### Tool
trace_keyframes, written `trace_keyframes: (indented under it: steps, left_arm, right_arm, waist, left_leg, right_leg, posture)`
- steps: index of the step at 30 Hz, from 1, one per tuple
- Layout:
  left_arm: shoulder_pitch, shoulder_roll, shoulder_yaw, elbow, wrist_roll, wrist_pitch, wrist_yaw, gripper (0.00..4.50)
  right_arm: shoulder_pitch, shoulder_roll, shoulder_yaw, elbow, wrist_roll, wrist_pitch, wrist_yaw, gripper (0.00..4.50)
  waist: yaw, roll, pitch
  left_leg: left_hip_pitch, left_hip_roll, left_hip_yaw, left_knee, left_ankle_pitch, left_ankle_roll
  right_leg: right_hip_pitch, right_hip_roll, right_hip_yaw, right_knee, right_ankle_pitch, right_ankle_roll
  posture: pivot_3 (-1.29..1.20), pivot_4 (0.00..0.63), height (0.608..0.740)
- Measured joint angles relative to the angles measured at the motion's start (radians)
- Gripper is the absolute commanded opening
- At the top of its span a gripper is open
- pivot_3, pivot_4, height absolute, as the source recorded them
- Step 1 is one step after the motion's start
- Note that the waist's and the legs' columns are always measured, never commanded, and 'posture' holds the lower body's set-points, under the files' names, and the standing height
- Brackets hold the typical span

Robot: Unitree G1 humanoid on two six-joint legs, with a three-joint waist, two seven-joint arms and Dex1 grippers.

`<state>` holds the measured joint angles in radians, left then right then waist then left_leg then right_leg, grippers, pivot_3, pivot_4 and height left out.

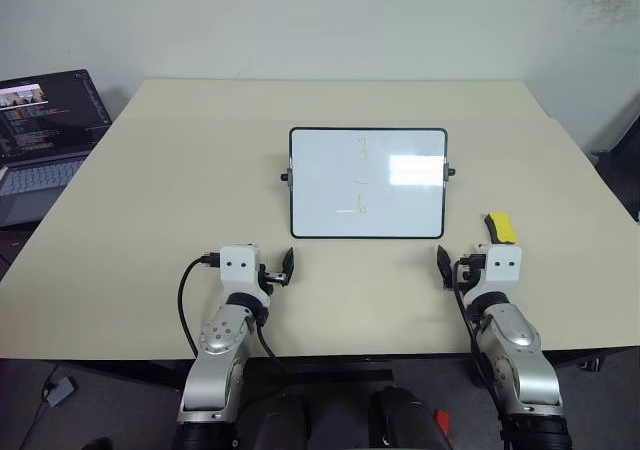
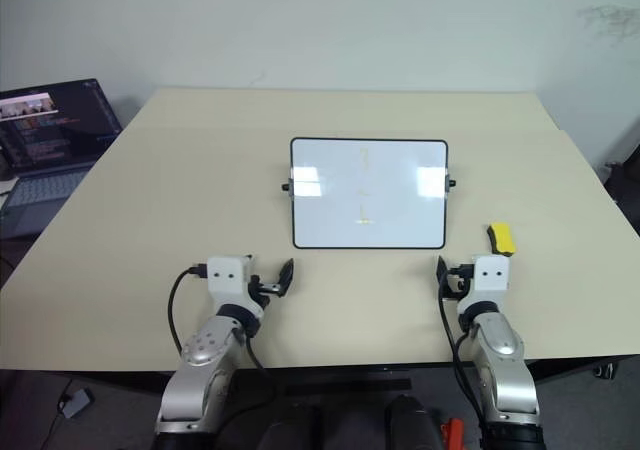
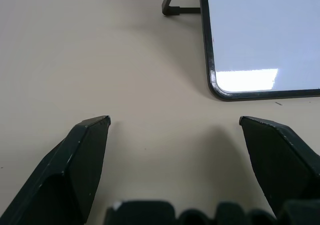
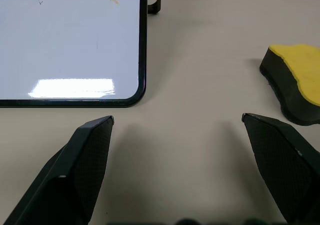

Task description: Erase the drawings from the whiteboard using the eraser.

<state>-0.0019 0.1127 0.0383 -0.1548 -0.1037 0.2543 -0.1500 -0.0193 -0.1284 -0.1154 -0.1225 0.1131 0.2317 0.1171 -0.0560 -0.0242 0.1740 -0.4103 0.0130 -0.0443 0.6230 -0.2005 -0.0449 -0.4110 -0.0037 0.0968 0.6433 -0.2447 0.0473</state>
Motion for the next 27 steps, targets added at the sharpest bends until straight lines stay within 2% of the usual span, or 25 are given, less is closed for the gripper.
trace_keyframes:
  steps: [9, 27]
  left_arm:
    - [0.008, -0.013, 0.008, -0.013, -0.017, 0.003, -0.013, 4.50]
    - [0.004, -0.015, 0.012, -0.013, -0.017, 0.006, -0.015, 4.50]
  right_arm:
    - [0.000, 0.000, 0.000, 0.000, 0.000, 0.000, 0.003, 4.47]
    - [0.004, 0.016, 0.003, 0.000, -0.004, -0.001, -0.008, 4.47]
  waist:
    - [0.001, 0.000, 0.000]
    - [0.001, 0.000, 0.000]
  left_leg:
    - [-0.005, -0.001, 0.000, 0.000, 0.000, 0.000]
    - [-0.005, -0.001, -0.001, 0.000, 0.000, 0.000]
  right_leg:
    - [-0.003, 0.000, 0.000, 0.000, 0.000, 0.000]
    - [-0.003, 0.000, -0.001, 0.000, 0.000, 0.000]
  posture:
    - [0.00, 0.150, 0.740]
    - [0.00, 0.150, 0.740]
